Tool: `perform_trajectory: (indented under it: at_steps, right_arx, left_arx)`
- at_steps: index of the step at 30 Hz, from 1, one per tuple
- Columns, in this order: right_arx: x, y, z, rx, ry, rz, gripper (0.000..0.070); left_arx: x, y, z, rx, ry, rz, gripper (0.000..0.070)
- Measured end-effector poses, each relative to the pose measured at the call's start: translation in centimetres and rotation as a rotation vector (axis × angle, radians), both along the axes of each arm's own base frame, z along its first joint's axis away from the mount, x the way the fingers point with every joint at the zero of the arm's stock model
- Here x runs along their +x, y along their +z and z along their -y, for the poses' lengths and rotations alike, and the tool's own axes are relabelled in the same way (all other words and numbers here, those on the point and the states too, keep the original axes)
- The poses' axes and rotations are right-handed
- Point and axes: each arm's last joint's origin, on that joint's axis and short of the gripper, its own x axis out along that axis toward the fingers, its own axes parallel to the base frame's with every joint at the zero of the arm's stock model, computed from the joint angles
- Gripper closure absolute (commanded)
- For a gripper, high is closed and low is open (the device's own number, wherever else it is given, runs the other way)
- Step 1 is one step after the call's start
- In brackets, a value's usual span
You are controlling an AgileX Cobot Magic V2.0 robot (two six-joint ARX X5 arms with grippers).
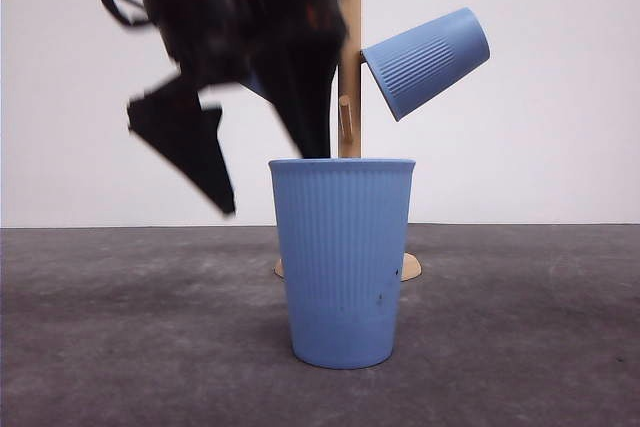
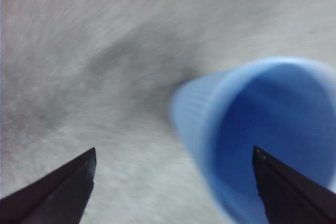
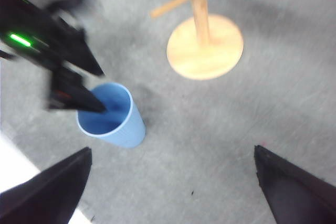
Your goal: Place three cups
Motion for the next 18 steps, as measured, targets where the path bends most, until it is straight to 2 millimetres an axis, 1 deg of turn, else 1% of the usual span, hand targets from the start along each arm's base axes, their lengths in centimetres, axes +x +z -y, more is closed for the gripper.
perform_trajectory:
  at_steps: [2, 3, 4, 6, 9, 12, 14, 18]
  right_arx:
    - [-0.6, 0.2, 0.0, 0.002, 0.000, 0.020, 0.0086]
    - [-0.8, 0.2, 0.1, 0.003, 0.000, 0.027, 0.0086]
    - [-0.9, 0.3, 0.1, 0.003, 0.000, 0.030, 0.0086]
    - [-1.1, 0.3, 0.1, 0.003, 0.000, 0.030, 0.0086]
    - [-1.0, 0.2, 0.1, 0.002, 0.000, 0.018, 0.0086]
    - [-0.7, 0.1, 0.1, 0.001, 0.000, 0.007, 0.0086]
    - [-0.6, 0.0, 0.0, 0.001, 0.001, 0.001, 0.0086]
    - [-0.1, -0.1, 0.0, 0.001, 0.002, -0.017, 0.0086]
  left_arx:
    - [0.4, -1.3, 0.4, 0.031, 0.000, -0.017, 0.0569]
    - [0.5, -1.7, 0.5, 0.040, -0.004, -0.024, 0.0676]
    - [0.6, -2.1, 0.7, 0.046, -0.011, -0.029, 0.0696]
    - [0.6, -2.4, 0.8, 0.054, -0.027, -0.031, 0.0692]
    - [0.4, -2.3, 1.0, 0.045, -0.059, -0.029, 0.0692]
    - [0.1, -1.8, 1.0, -0.014, -0.109, -0.054, 0.0692]
    - [-0.2, -0.8, 0.9, -0.078, -0.150, -0.057, 0.0692]
    - [-0.9, 2.4, 0.0, -0.215, -0.206, -0.003, 0.0693]
